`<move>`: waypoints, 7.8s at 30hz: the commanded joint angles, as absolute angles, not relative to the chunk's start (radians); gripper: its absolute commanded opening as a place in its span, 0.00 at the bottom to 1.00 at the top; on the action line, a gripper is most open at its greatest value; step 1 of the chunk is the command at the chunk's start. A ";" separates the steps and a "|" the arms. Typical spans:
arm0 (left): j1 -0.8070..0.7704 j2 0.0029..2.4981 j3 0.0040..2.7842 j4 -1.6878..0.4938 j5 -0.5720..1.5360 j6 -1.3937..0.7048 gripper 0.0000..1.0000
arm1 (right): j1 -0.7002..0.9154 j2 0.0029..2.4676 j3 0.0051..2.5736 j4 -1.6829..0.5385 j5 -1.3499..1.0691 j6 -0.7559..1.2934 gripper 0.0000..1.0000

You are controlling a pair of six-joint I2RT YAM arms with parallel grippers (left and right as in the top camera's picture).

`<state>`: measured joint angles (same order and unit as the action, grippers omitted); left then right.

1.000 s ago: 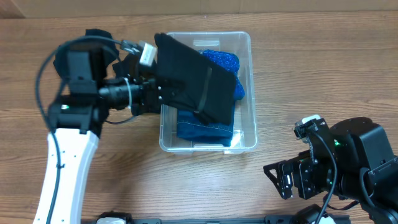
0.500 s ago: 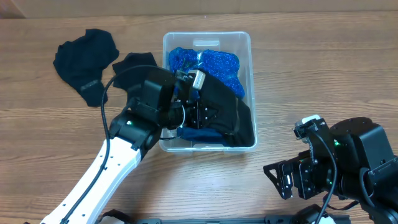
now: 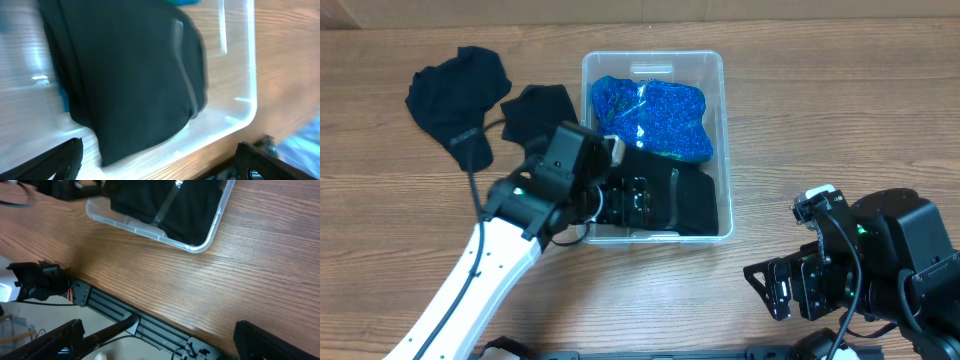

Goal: Pack container
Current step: 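Move the black garment into the bin's near end and release it, then grasp another black garment from the left pile with the left gripper, then place the black garment into the bin on top of the sparkly garment, then grasp the last black garment on the table with the left gripper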

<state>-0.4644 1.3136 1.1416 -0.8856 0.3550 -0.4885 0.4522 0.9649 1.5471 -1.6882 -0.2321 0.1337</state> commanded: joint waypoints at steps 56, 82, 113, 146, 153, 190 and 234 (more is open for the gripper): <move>0.240 1.354 1.645 -1.195 -0.076 -0.224 0.05 | 0.451 0.957 1.551 -1.684 -0.237 0.133 1.00; 0.459 2.003 1.645 -0.596 0.132 -0.197 1.00 | 0.451 0.957 1.551 -1.684 -0.237 0.133 1.00; 0.480 2.341 1.648 -0.199 0.641 -0.266 0.04 | 0.451 0.957 1.551 -1.684 -0.237 0.133 1.00; -0.203 1.414 1.560 -0.668 0.214 -0.923 0.04 | 0.451 0.957 1.551 -1.684 -0.237 0.133 1.00; -0.280 1.359 1.148 -0.298 0.416 -0.982 0.04 | 0.451 0.957 1.551 -1.684 -0.237 0.133 1.00; -0.305 1.100 0.951 -0.476 0.284 -0.912 1.00 | 0.451 0.957 1.551 -1.684 -0.237 0.133 1.00; 0.255 1.992 1.207 -0.443 0.475 -0.299 1.00 | 0.451 0.957 1.551 -1.684 -0.237 0.133 1.00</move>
<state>0.2695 1.9324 1.2015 -0.4797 0.3138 -0.2962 0.4522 0.9649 1.5471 -1.6882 -0.2325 0.1341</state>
